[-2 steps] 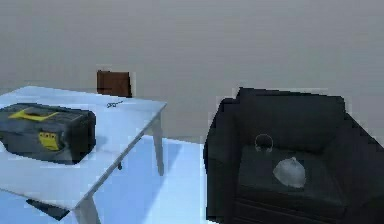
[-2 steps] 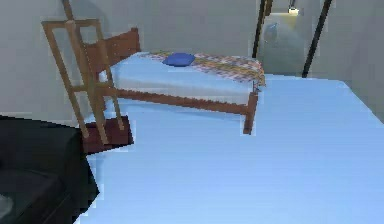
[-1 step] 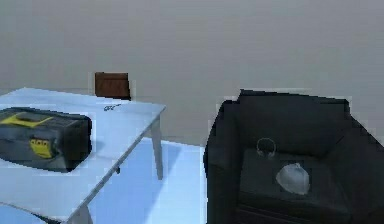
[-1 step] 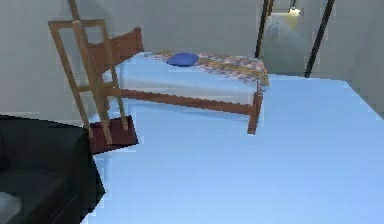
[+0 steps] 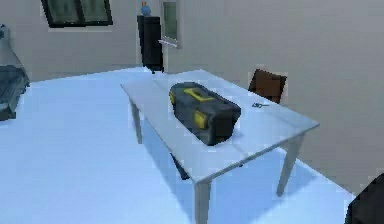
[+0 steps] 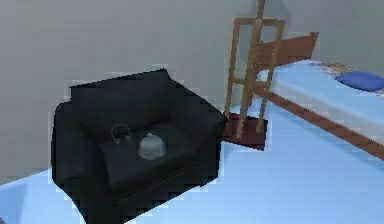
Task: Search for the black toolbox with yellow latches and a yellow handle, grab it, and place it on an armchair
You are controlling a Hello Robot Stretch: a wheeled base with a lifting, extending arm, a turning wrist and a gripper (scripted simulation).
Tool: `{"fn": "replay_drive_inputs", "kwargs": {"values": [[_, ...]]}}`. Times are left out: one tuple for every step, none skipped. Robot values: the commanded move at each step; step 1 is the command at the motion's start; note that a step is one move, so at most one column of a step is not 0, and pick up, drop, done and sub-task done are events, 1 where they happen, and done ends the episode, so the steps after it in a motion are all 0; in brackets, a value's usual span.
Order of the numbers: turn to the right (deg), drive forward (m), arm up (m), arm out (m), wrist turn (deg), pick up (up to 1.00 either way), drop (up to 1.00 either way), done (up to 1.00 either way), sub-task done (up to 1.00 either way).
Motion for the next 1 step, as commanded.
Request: {"fn": "replay_drive_inputs", "kwargs": {"values": [[-45.0,0.0,0.0,0.0,0.0,0.0,0.0,0.0,0.0]]}}
